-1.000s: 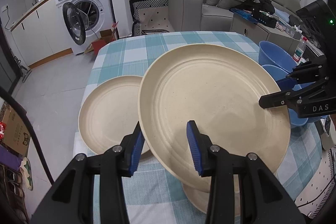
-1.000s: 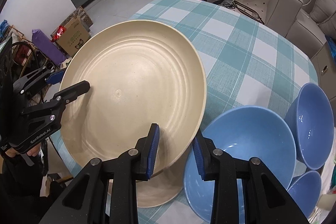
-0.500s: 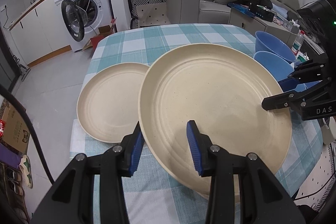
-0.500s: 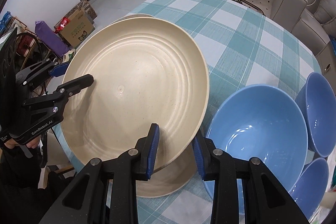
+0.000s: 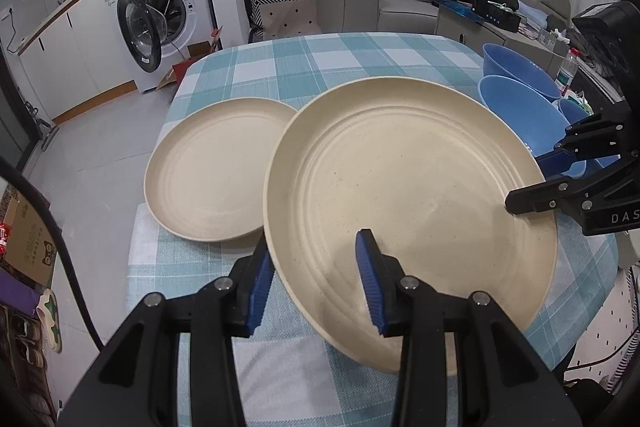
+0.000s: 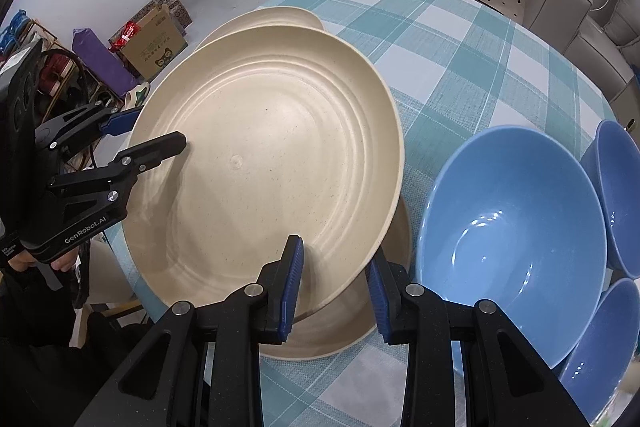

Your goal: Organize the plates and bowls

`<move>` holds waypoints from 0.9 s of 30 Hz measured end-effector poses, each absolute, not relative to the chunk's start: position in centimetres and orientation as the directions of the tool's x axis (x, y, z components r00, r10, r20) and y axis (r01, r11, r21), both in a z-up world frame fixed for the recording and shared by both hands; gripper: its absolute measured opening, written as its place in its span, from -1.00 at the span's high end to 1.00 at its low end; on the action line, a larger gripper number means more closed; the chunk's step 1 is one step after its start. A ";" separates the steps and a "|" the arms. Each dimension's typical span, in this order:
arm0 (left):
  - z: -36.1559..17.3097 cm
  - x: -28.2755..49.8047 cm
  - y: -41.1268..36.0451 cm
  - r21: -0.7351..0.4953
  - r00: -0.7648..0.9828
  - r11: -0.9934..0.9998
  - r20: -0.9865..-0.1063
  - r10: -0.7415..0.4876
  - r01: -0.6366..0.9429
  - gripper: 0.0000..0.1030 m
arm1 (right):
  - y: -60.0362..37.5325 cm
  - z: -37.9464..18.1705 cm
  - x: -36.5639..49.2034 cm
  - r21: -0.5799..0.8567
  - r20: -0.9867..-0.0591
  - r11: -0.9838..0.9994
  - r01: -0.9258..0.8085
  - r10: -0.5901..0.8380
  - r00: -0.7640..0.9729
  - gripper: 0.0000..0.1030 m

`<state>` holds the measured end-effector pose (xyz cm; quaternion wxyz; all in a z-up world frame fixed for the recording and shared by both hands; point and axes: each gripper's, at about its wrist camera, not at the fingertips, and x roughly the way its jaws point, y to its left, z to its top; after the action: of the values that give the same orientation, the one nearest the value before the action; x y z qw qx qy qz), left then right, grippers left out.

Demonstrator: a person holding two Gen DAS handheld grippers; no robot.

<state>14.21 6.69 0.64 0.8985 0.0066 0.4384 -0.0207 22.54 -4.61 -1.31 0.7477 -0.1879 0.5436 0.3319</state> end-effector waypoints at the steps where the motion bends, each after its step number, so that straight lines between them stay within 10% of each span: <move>1: 0.6 14.1 6.7 -0.007 0.615 0.999 -0.788 -0.033 0.044 0.25 | -4.6 -1.4 22.4 0.077 -0.938 0.707 -0.703 0.291 0.190 0.37; 27: -1.1 13.8 4.7 0.024 0.582 0.995 -0.813 -0.037 0.097 0.25 | -6.8 -3.9 21.0 0.082 -0.955 0.729 -0.680 0.252 0.156 0.37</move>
<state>13.77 4.69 -1.13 0.8887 0.0329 0.4558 -0.0376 21.01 -6.79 -3.93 0.7364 -0.1884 0.5675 0.3164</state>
